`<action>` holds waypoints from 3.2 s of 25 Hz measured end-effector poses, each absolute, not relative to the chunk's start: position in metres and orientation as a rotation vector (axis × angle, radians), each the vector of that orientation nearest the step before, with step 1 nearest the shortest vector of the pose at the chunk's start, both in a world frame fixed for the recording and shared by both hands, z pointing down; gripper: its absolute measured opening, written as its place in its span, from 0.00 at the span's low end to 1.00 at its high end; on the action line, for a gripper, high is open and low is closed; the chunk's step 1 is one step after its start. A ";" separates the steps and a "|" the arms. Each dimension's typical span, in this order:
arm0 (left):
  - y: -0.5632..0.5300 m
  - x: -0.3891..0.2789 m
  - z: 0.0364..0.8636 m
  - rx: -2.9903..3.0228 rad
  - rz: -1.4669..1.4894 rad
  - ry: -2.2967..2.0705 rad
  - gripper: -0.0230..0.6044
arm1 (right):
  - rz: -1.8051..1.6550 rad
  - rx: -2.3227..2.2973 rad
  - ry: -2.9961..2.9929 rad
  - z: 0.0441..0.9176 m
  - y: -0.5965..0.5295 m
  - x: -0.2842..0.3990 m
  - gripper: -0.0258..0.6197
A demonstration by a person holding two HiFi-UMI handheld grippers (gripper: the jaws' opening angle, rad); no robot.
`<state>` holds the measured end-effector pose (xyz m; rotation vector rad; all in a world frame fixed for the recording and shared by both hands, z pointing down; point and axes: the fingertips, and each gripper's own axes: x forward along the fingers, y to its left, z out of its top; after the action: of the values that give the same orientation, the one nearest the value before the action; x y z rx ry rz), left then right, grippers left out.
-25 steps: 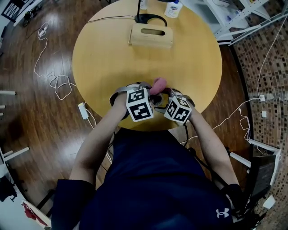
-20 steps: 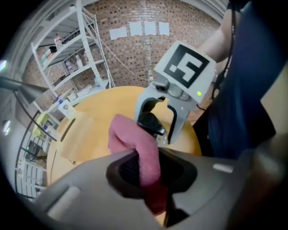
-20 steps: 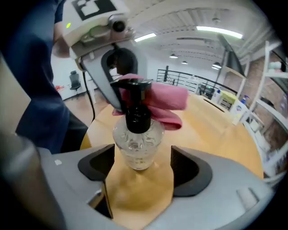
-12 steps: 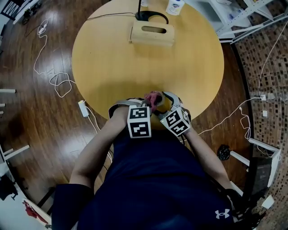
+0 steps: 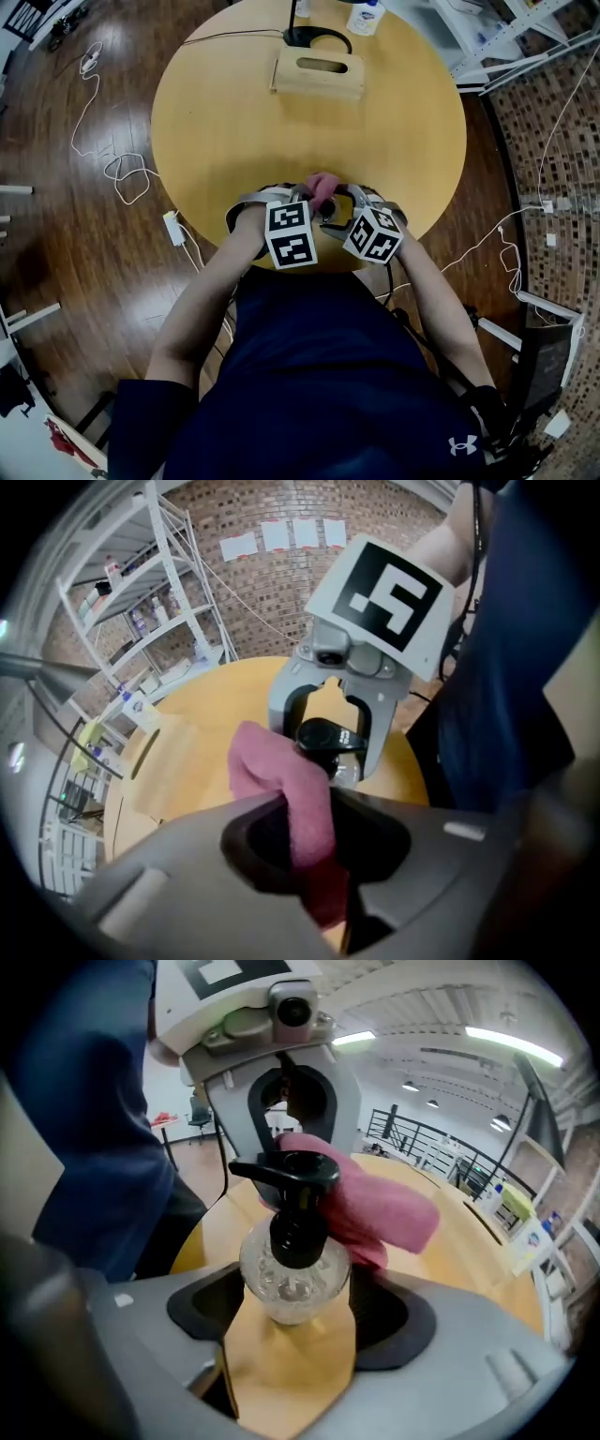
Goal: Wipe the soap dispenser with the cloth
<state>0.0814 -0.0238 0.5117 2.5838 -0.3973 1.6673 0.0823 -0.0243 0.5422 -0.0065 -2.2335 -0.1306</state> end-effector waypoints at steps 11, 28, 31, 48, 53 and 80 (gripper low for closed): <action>0.036 0.094 0.507 2.544 1.508 -0.333 0.14 | 0.268 0.541 -2.373 0.538 -0.018 0.088 0.62; 0.019 0.083 0.510 2.550 1.650 -0.225 0.14 | 0.207 0.294 -2.370 0.532 -0.026 0.099 0.61; 0.056 0.096 0.506 2.562 1.533 -0.073 0.14 | 0.360 0.429 -2.401 0.528 -0.018 0.099 0.61; 0.010 0.068 0.518 2.555 1.872 -0.094 0.14 | 0.085 -0.052 -2.305 0.535 -0.019 0.076 0.57; 0.066 0.077 0.513 2.530 1.703 0.034 0.14 | 0.277 0.354 -2.409 0.523 -0.018 0.090 0.57; -0.010 0.043 0.504 2.568 1.691 -0.391 0.14 | 0.602 0.568 -2.348 0.521 -0.011 0.090 0.62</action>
<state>0.0429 -0.0097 0.5037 2.5676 -0.3908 1.6905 0.0900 -0.0107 0.5205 0.5676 -2.3479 0.6020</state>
